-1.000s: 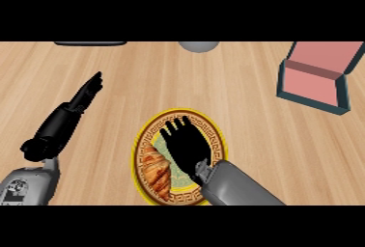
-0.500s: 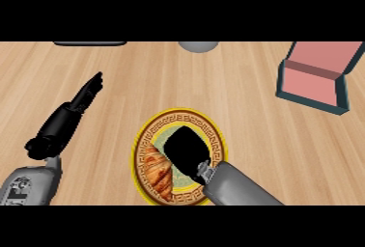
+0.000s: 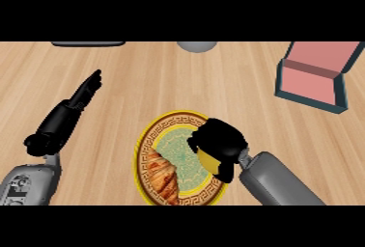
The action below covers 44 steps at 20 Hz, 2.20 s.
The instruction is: Pick the lemon from the plate and place it in the cardboard box
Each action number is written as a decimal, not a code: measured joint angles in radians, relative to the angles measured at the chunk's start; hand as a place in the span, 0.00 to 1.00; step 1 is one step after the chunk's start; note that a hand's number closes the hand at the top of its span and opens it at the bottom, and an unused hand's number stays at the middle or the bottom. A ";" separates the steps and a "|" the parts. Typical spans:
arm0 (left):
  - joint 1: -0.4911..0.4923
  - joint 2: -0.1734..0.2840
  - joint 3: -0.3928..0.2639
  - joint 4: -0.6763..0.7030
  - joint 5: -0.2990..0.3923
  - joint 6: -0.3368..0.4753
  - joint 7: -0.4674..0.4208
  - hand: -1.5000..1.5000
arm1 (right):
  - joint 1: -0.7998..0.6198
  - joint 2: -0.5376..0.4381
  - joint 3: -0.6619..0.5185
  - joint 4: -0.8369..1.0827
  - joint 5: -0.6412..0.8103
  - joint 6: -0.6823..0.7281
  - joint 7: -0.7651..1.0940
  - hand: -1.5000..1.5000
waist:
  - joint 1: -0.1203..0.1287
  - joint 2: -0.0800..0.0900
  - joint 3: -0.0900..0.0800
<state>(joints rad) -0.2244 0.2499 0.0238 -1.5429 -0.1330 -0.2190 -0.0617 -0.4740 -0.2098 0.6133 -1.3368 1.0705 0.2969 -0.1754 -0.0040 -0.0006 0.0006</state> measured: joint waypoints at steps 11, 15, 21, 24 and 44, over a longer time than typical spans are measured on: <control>0.011 -0.002 0.006 -0.018 -0.004 -0.011 0.007 0.50 | 0.075 -0.188 -0.230 -0.241 -0.162 -0.083 -0.283 1.00 | -0.004 -0.002 0.000; 0.022 -0.007 0.008 -0.022 -0.011 -0.007 0.002 0.50 | 0.087 -0.220 -0.349 -0.378 -0.250 -0.022 -0.252 1.00 | -0.008 -0.003 -0.001; 0.036 -0.004 0.006 -0.055 -0.005 -0.019 0.022 0.50 | 0.016 -0.168 -0.574 -0.401 -0.393 0.037 -0.042 1.00 | -0.003 -0.004 -0.001; 0.026 -0.018 -0.001 -0.041 -0.011 -0.013 0.019 0.50 | -0.065 -0.162 -0.665 -0.333 -0.426 0.044 0.041 1.00 | 0.004 -0.001 -0.001; -0.034 -0.034 -0.010 -0.012 -0.017 -0.034 0.016 0.50 | -0.470 -0.464 -0.742 0.582 -0.246 0.071 -0.161 1.00 | 0.050 0.019 0.000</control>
<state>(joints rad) -0.2583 0.2157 0.0135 -1.5550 -0.1502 -0.2529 -0.0457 -0.9444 -0.6743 -0.1292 -0.7551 0.8245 0.3678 -0.3363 0.0461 0.0181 0.0005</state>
